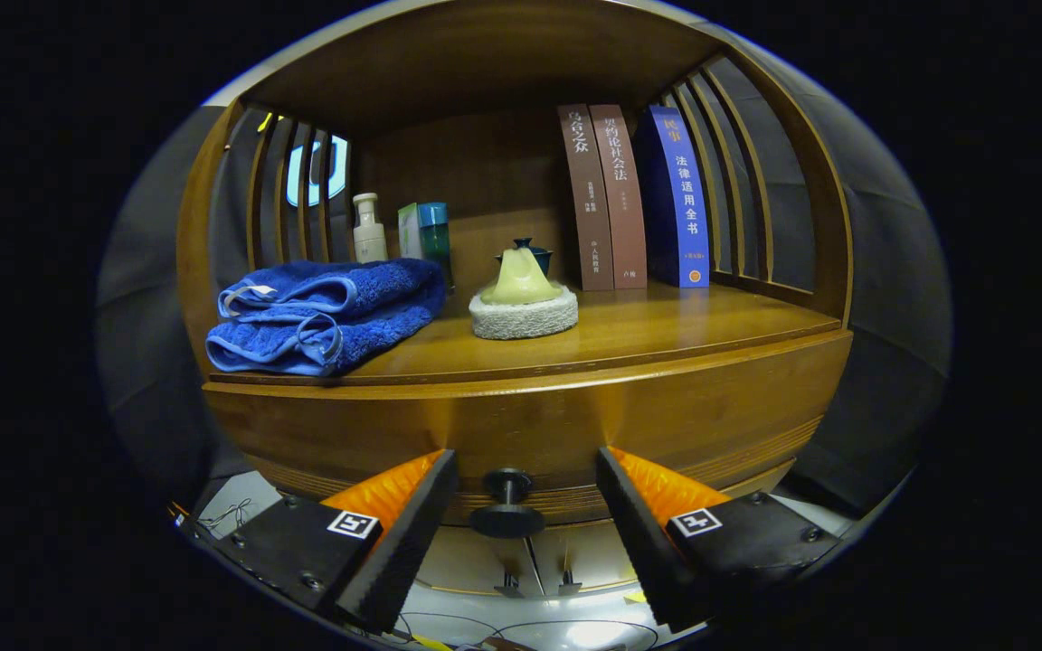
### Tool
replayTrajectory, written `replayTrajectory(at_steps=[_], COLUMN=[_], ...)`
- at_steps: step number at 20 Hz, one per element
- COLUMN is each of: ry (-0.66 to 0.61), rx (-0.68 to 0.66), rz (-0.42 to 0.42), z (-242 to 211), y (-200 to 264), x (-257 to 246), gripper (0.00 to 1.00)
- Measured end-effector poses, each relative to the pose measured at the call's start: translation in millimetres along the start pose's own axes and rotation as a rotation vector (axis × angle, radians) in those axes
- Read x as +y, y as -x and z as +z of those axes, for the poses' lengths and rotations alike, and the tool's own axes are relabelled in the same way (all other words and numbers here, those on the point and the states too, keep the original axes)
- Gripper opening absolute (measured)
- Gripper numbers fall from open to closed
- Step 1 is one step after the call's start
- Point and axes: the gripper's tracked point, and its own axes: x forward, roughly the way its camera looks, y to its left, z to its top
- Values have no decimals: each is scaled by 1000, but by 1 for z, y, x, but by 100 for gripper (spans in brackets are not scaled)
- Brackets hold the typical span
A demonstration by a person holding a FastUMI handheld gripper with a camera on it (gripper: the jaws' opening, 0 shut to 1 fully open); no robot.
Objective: Pull open the drawer, take out the items inside it, and place them on the countertop above the cabinet.
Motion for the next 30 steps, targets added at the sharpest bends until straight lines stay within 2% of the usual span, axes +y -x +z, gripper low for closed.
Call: replayTrajectory(at_steps=[3, 8, 15, 21, 30], ry=[-14, -2, 2, 45, 51], rx=[15, -31, -228, -335, -360], rz=[-1, 4, 54, 83, 120], z=[0, 25, 131, 207, 239], y=[4, 33, 110, 176, 221], x=[1, 4, 17, 36, 47], gripper=[100, 100, 99, 99, 99])
